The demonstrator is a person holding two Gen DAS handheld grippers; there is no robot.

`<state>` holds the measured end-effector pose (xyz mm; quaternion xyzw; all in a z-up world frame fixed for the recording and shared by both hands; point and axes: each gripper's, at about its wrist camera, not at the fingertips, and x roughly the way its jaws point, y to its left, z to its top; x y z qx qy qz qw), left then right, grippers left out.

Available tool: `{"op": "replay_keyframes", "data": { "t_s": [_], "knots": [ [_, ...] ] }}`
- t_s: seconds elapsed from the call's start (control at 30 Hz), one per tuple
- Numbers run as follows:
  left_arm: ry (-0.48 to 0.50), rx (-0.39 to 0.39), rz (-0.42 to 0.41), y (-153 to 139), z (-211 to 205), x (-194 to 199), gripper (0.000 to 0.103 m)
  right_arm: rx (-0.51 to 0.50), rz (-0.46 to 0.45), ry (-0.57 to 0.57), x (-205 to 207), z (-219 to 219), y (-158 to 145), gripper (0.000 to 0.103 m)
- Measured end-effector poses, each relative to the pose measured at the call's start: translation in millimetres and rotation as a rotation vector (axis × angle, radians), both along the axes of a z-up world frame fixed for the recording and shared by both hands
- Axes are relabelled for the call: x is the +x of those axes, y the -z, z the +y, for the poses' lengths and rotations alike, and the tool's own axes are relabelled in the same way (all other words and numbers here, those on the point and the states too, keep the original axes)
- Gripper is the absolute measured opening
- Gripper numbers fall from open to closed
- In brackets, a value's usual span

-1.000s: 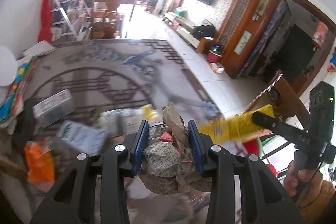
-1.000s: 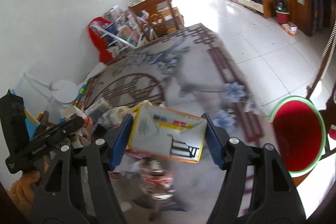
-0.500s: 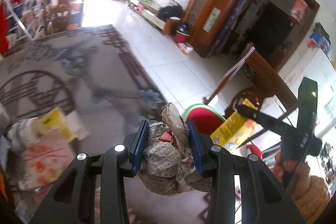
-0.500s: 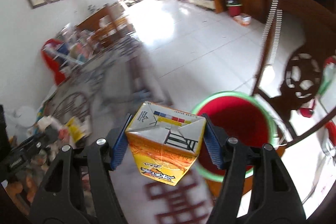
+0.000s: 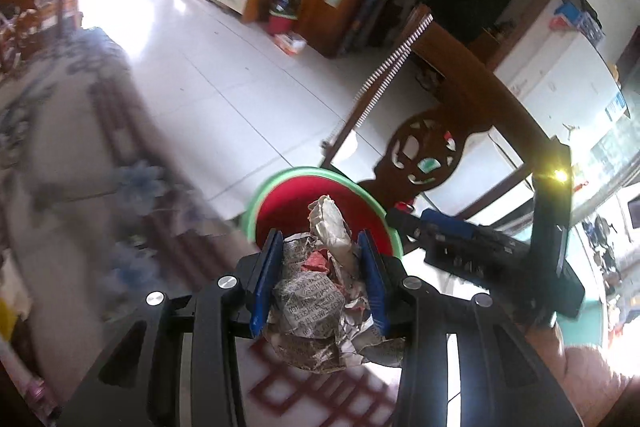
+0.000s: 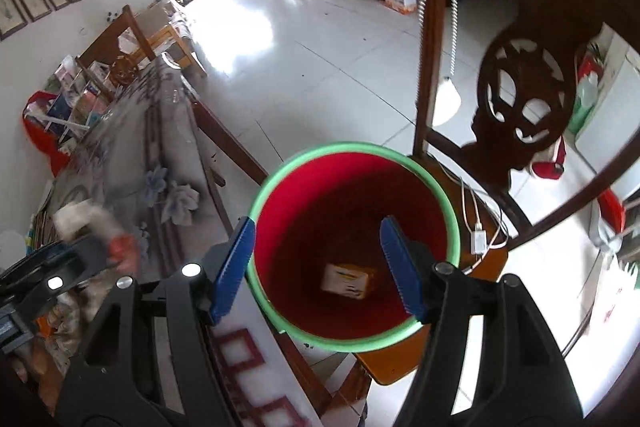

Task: Collect trash
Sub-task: 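Carry both items to the red bucket and open both tools to drop them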

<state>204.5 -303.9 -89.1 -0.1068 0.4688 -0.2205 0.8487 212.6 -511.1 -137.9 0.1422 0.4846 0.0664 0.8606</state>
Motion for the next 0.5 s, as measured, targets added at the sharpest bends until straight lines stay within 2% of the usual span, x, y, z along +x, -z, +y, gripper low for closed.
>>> {"op": "replay_keyframes", "data": {
  "t_s": [0.07, 0.13, 0.23, 0.33, 0.4, 0.5],
  "knots": [
    [0.027, 0.006, 0.009, 6, -16, 9, 0.037, -0.001, 0.001, 0.024, -5, -8, -1, 0.065],
    [0.059, 0.007, 0.011, 12, -34, 19, 0.037, 0.001, -0.003, 0.057, -9, -20, -2, 0.072],
    [0.092, 0.005, 0.026, 20, -52, 30, 0.044, 0.007, -0.004, 0.112, -17, -37, -4, 0.074],
    [0.1, 0.004, 0.046, 29, -63, 36, 0.046, 0.012, -0.003, 0.152, -24, -50, -6, 0.076],
    [0.103, 0.007, 0.054, 32, -68, 37, 0.059, 0.011, -0.008, 0.173, -28, -57, -9, 0.077],
    [0.098, 0.023, 0.037, 30, -67, 35, 0.07, 0.012, -0.018, 0.19, -33, -60, -13, 0.078]
  ]
}}
